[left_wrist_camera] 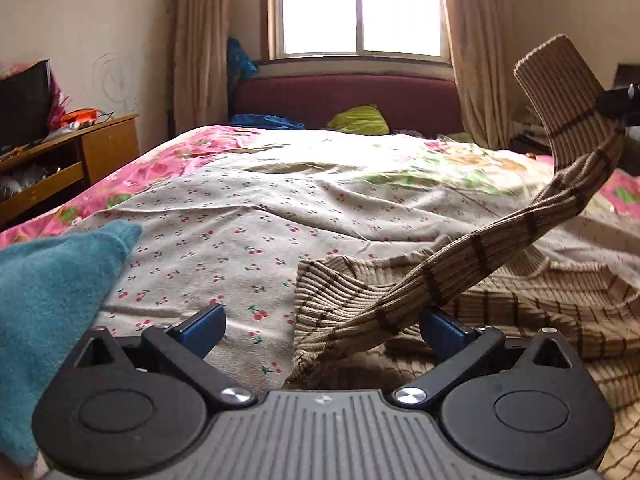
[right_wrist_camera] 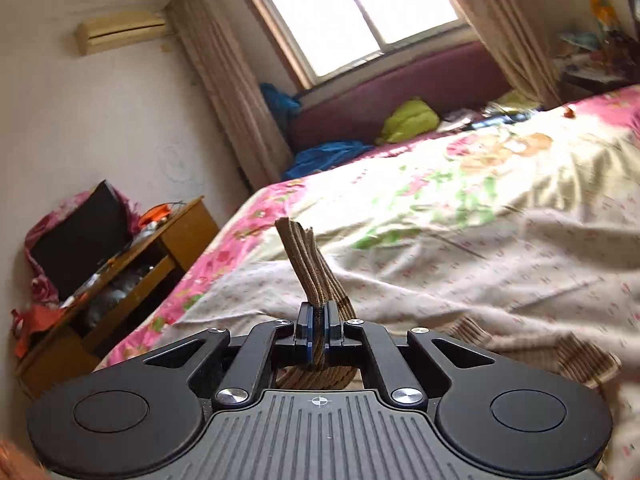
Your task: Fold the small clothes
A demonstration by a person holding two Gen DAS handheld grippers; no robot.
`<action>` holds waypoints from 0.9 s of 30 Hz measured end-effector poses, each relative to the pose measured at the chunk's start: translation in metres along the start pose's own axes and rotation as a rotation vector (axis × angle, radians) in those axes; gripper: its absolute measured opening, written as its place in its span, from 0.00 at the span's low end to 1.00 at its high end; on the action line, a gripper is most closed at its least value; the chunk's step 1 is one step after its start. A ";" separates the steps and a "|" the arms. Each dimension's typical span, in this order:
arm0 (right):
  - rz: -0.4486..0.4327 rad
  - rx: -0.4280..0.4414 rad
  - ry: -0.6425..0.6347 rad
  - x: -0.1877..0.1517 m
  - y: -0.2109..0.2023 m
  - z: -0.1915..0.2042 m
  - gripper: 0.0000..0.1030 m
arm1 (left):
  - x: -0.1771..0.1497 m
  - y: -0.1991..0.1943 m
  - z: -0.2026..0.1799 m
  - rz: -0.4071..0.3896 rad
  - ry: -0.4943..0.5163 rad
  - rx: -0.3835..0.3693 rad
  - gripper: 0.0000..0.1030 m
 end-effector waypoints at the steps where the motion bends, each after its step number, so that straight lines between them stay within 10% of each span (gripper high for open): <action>1: 0.055 -0.028 0.064 -0.025 0.003 -0.025 0.04 | -0.008 0.005 -0.010 0.026 0.056 -0.005 1.00; 8: 0.157 -0.106 0.280 -0.121 0.006 -0.100 0.12 | -0.035 0.011 -0.032 0.102 0.195 0.024 1.00; 27: 0.007 -0.037 0.354 -0.062 0.007 -0.091 0.00 | -0.023 0.008 -0.032 0.006 0.338 0.028 1.00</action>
Point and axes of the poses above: each gripper's, at about its wrist camera, not at the fingertips, and y roughly the way its jaws point, z to its left, x to its top, the point moved 5 cm from there along y, roughly the way its jaws point, and after that the axes turned 11 degrees about -y, right-handed, at the moved point
